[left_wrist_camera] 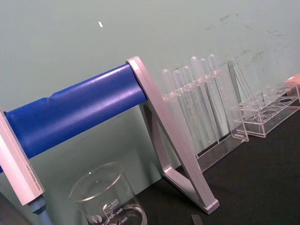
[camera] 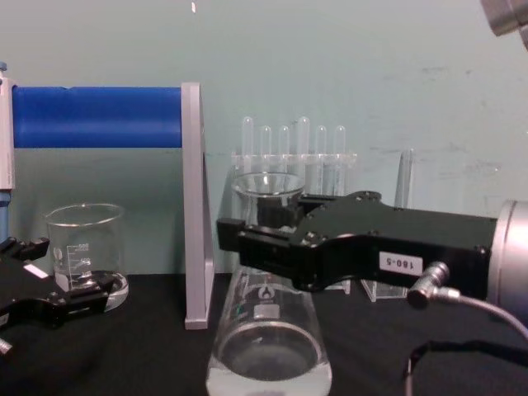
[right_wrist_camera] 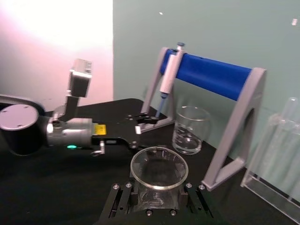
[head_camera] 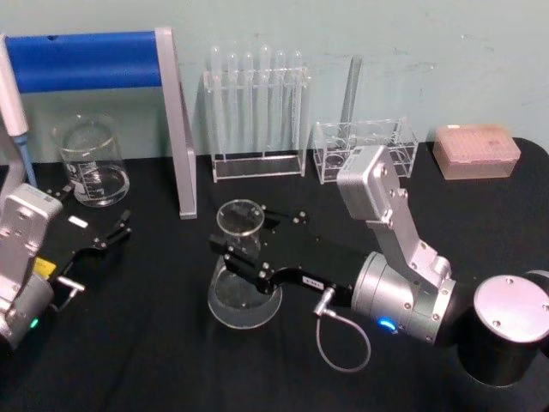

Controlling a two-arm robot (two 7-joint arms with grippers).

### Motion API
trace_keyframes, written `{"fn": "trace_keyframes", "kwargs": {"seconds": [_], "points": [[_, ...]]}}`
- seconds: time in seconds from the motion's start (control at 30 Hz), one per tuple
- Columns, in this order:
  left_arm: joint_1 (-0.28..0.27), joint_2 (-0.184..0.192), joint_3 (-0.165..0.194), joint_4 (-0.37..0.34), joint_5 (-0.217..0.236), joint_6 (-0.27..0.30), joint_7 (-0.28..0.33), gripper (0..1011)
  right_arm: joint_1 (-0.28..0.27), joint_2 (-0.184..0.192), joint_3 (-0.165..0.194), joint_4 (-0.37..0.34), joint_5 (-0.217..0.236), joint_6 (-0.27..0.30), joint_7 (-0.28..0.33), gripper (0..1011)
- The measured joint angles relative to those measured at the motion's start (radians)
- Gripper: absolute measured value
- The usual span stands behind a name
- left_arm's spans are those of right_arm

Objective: Grasp the erlenmeyer flask with one hand, shake it three times, then place it back.

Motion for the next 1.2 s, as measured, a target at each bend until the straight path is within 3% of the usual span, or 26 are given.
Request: {"fn": "trace_keyframes", "kwargs": {"seconds": [0.17, 0.37, 1.2], "points": [[0.000, 0.000, 0.000, 0.000, 0.000, 0.000, 0.000, 1001, 0.004, 0.009, -0.008, -0.003, 0.005, -0.007, 0.023, 449], [0.000, 0.000, 0.000, 0.000, 0.000, 0.000, 0.000, 1001, 0.016, 0.001, 0.001, 0.016, 0.002, -0.012, 0.006, 449], [0.000, 0.000, 0.000, 0.000, 0.000, 0.000, 0.000, 1001, 0.053, -0.115, 0.178, 0.153, -0.102, -0.003, -0.236, 450]]}}
